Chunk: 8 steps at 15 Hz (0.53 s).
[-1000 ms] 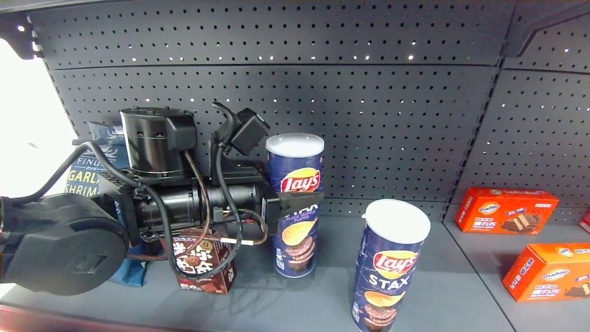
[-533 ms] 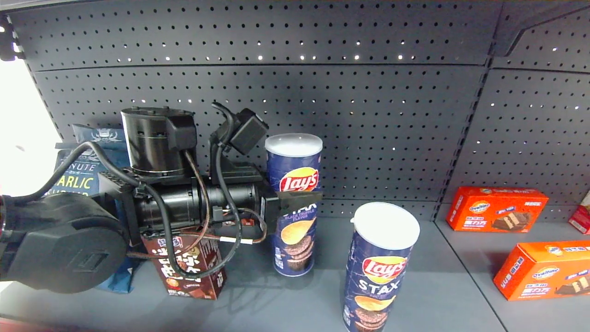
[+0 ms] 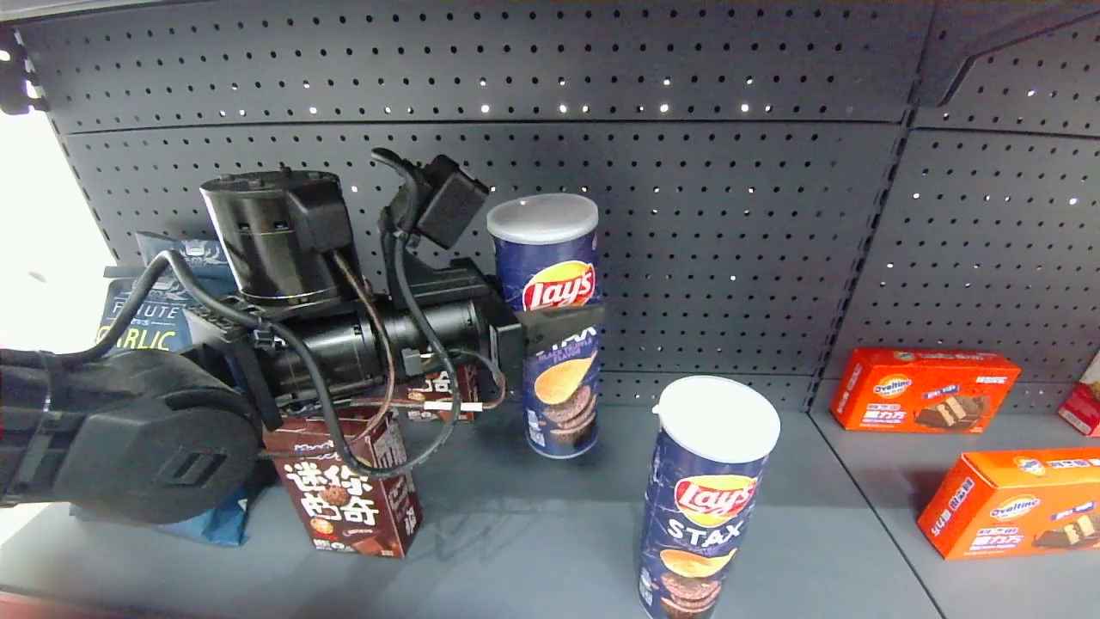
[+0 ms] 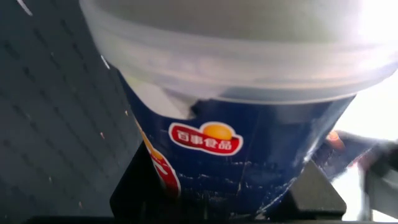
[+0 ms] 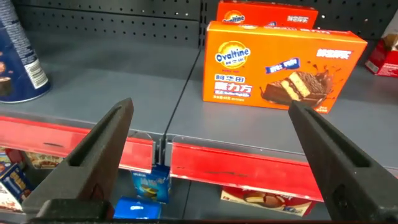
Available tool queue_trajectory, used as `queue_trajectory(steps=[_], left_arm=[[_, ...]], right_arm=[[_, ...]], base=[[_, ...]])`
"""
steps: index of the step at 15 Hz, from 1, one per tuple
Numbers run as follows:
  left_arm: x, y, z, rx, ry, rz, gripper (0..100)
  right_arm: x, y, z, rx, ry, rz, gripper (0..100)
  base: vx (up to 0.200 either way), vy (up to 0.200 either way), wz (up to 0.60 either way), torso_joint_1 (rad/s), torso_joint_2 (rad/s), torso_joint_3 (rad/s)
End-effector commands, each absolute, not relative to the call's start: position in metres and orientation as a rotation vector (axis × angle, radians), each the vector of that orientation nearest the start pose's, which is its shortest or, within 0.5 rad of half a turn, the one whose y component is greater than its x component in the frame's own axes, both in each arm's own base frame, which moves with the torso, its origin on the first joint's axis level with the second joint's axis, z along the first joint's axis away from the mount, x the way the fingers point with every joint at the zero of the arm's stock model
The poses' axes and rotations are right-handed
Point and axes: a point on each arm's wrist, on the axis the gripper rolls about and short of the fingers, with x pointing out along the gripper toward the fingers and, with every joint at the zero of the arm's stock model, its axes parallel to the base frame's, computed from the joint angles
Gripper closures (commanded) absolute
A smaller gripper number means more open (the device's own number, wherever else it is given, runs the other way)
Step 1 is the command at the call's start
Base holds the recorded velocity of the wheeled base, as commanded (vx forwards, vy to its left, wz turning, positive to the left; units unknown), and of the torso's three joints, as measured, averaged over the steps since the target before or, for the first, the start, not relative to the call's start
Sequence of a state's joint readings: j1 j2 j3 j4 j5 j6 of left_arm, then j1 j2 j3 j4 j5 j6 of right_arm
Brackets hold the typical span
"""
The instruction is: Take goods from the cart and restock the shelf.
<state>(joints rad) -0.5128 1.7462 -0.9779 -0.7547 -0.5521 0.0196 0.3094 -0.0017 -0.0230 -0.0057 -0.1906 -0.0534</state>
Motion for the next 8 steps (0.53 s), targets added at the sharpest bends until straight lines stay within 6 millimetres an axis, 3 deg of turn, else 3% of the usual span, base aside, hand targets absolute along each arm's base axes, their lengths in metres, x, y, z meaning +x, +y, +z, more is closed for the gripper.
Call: queue_trajectory(steps=[1,4,8], left_arm=[[0.3,-0.175,0.21,0.017,-0.021,-1.025,100],[0.306,-0.181,0.199,-0.01,0.009,-0.988,100],[0.308,-0.186,0.184,-0.023,0.14,-1.076,100]], right_arm=[[-0.023,-0.012,0.082,-0.046,-0.031,0.119,0],[-0.023,-0.012,0.082,-0.046,-0.032,0.12,0],[-0.023,-0.012,0.082,-0.046,-0.032,0.12,0]], base=[[0.0,0.0,0.0,0.0,0.0,0.0],[0.0,0.0,0.0,0.0,0.0,0.0],[0.0,0.0,0.0,0.0,0.0,0.0]])
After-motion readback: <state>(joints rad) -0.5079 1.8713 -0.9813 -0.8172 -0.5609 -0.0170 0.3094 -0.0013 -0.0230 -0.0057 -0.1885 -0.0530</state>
